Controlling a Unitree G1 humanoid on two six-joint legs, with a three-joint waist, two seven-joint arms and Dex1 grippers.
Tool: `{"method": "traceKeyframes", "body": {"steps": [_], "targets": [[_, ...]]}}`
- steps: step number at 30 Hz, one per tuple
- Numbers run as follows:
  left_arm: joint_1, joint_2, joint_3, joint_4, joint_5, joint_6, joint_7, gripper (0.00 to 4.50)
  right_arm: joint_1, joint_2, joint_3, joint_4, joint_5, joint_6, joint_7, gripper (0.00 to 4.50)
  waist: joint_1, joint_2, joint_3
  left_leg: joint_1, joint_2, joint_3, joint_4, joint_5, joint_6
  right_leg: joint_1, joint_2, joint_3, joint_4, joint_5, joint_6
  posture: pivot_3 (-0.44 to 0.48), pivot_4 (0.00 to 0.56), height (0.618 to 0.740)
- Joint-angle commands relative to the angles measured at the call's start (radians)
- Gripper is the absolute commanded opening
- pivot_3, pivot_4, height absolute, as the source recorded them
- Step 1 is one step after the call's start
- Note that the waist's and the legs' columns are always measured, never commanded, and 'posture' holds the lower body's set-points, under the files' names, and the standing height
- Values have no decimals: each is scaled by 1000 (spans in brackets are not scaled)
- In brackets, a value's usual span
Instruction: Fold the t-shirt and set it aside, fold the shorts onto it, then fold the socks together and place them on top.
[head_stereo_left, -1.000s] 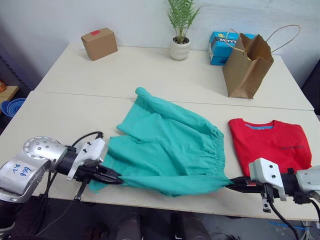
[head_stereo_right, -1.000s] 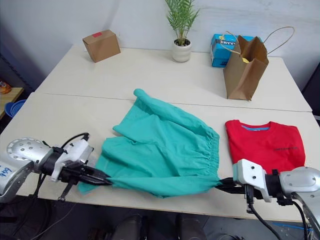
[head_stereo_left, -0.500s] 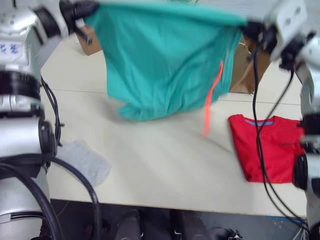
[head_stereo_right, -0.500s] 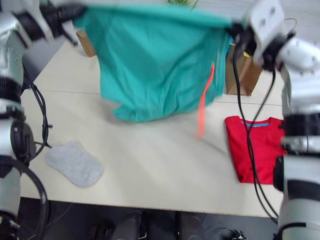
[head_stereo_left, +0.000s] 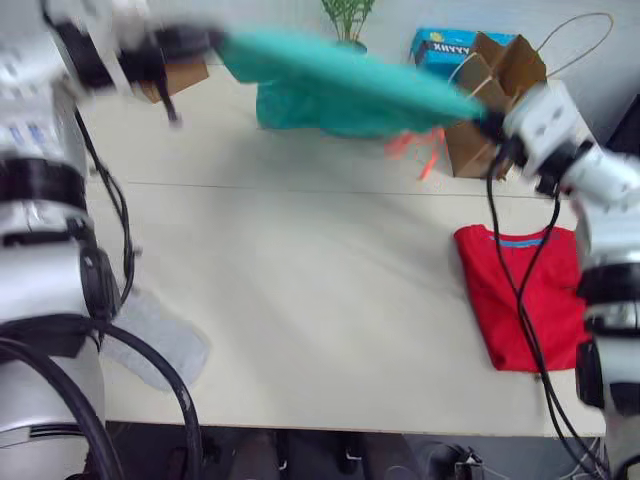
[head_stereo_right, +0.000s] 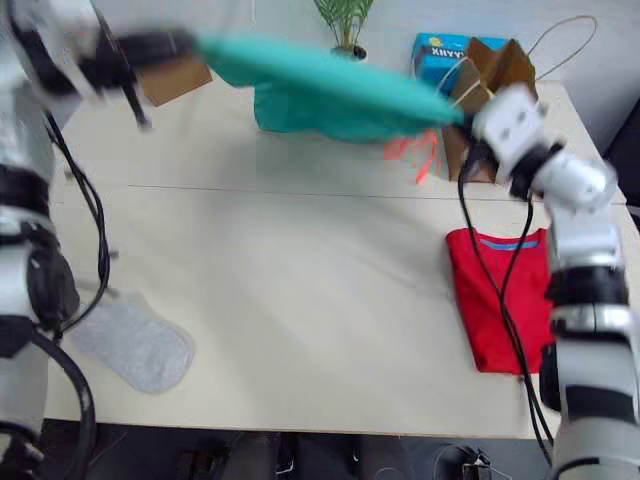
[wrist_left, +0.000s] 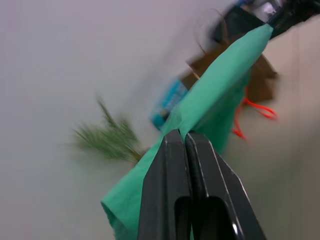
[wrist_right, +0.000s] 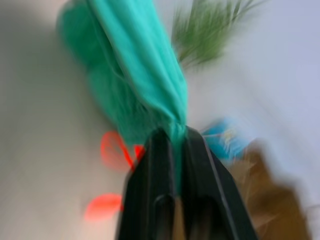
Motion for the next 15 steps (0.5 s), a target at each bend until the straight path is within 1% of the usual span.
{"method": "traceKeyframes", "body": {"steps": [1, 3, 5, 6, 7, 9, 10, 11, 12, 13, 15], "targets": [[218, 108, 4, -499, -180, 454, -53, 40, 205, -72, -65, -297, 120, 162, 99, 0, -10, 1, 1, 0, 0, -3, 4, 0, 0, 0, 0, 2, 4, 0, 0, 0, 150, 740], [386, 197, 16, -718, -278, 696, -57, 40, 326, -104, -83, -415, 152, 237, 122, 0, -12, 2, 2, -1, -1, -4, 4, 0, -1, 3, 1, 6, 1, 0, 0, 0, 150, 740], [512, 302, 42, -848, -381, 920, -79, 40, 428, -108, -101, -528, 196, 326, 120, 0, -9, 2, 2, 2, -1, -4, 10, 1, -2, 13, 1, 10, -6, -3, -6, 0, 150, 740], [546, 337, 56, -882, -418, 991, -80, 40, 462, -109, -110, -568, 212, 360, 119, 0, -7, 2, 3, 8, -1, -4, 14, 1, -2, 19, 2, 12, -5, -4, -9, 0, 150, 740], [580, 369, 61, -898, -421, 1018, -78, 40, 509, -127, -110, -605, 212, 368, 143, 0, 0, 1, 4, 15, -1, -4, 16, 3, -3, 25, 2, 14, -5, -4, -10, 0, 150, 740], [631, 412, 63, -927, -425, 1043, -77, 40, 591, -160, -122, -661, 221, 393, 185, 0, 16, 0, 6, 42, -2, -5, 14, 2, -2, 51, 3, 15, -9, -4, -13, 0, 150, 740], [649, 424, 65, -940, -434, 1054, -80, 40, 623, -172, -131, -682, 231, 405, 199, 0, 26, -1, 7, 52, -2, -5, 9, 0, 1, 60, 4, 15, -11, -3, -14, 0, 150, 740], [663, 430, 69, -956, -453, 1074, -81, 40, 652, -183, -142, -701, 243, 417, 215, 0, 37, -1, 7, 63, -2, -5, 1, 1, 0, 71, 4, 15, -20, -3, -16, 0, 150, 740], [677, 436, 70, -975, -471, 1093, -83, 40, 681, -195, -153, -719, 259, 429, 235, 0, 48, 0, 7, 68, -2, -5, -3, 2, -4, 77, 5, 15, -26, 0, -17, 0, 150, 740], [693, 444, 69, -993, -482, 1102, -90, 40, 706, -204, -162, -732, 268, 436, 252, 0, 53, -1, 7, 72, -1, -5, -7, 3, -5, 81, 5, 15, -32, 2, -19, 0, 150, 740], [733, 456, 66, -1039, -515, 1131, -103, 40, 787, -237, -181, -757, 272, 428, 310, 0, 59, -2, 6, 72, -1, -5, -9, 4, -4, 82, 5, 15, -34, 4, -17, 0, 150, 740]]}}
